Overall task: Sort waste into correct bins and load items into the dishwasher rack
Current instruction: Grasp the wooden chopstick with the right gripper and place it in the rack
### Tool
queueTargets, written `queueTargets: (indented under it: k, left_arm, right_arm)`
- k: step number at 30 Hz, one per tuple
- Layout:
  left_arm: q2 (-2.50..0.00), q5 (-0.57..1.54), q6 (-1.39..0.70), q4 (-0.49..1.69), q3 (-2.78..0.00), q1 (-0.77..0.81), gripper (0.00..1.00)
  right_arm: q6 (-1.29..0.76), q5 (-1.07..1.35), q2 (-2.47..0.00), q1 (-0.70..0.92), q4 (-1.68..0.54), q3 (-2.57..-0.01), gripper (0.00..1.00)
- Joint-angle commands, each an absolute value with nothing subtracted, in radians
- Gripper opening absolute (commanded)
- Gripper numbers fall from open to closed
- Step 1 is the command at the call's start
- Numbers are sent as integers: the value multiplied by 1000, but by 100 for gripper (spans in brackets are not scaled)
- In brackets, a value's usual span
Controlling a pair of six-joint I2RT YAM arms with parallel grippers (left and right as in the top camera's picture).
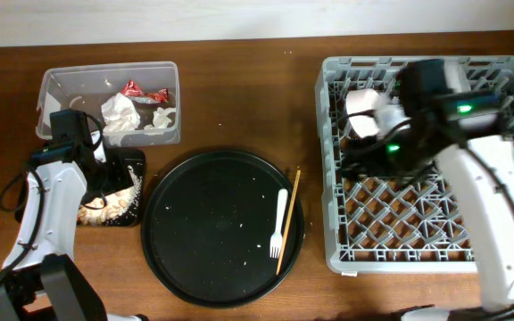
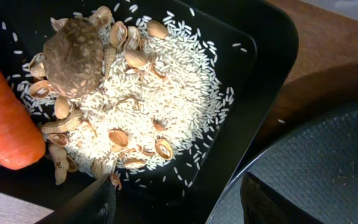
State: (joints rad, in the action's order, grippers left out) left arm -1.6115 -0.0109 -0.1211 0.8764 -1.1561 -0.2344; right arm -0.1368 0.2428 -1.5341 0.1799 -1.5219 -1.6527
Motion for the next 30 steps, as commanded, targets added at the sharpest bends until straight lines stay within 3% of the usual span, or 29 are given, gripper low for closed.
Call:
queueTargets:
  k: [1, 7, 12, 18, 20, 28, 30]
  left_arm:
    - [-1591, 4, -120, 880, -1163, -239, 64]
    - [-1591, 4, -120, 879, -1162, -239, 64]
    - [-1591, 4, -120, 880, -1158, -239, 65]
    - [-1591, 5, -120, 880, -1158, -239, 64]
    - [-1591, 5, -120, 880, -1158, -239, 64]
    - [-1591, 5, -120, 884, -1158, -239, 64]
    - [-1591, 4, -120, 880, -1143, -239, 64]
  right_arm:
    - [-367, 203, -1529, 405, -1433, -1580, 94]
    - [-728, 96, -1531, 709, -972, -1124, 89]
    - [-829, -2, -1596, 748, -777, -991, 85]
    - [-829, -13, -1687, 748, -698, -987, 72]
    - [-829, -13, -1707, 748, -670, -987, 61]
    - [-934, -104, -1761, 745, -649, -986, 61]
    - [-953, -110, -1761, 745, -631, -986, 56]
